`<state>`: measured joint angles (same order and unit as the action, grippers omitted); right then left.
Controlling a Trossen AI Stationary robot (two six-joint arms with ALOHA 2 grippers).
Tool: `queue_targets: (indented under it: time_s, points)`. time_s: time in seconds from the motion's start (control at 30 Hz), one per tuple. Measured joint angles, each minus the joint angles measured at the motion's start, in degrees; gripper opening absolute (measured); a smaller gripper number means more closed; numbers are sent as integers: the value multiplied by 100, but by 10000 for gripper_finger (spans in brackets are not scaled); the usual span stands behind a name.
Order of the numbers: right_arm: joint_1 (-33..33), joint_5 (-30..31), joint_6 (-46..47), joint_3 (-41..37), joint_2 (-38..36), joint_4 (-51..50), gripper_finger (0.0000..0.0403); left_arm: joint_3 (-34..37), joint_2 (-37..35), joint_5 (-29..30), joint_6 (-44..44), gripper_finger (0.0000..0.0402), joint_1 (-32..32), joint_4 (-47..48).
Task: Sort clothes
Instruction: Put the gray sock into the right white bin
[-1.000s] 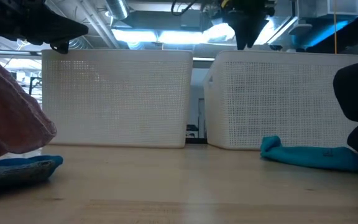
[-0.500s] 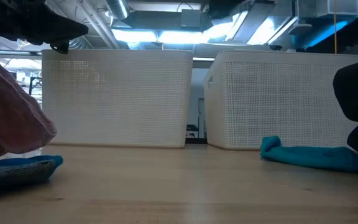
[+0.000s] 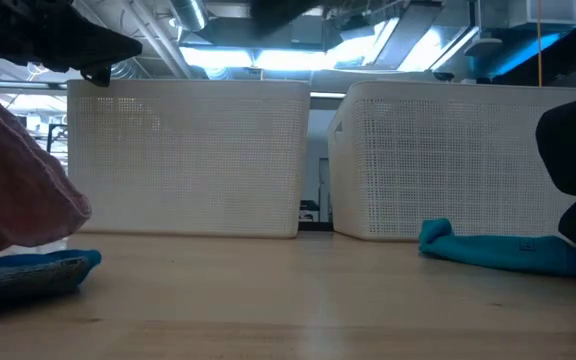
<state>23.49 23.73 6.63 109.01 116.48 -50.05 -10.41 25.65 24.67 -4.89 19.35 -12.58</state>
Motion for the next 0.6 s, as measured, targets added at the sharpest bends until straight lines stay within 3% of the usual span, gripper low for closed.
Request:
queue_targets:
  time_s: [0.23, 0.6]
  points:
    - [53, -1242, -729, -1, 955, 1919, 271, 0, 0, 0, 0, 1, 1, -2]
    - [-125, -1996, -504, -4, 1863, 2763, 271, 0, 0, -1, 0, 1, 1, -1]
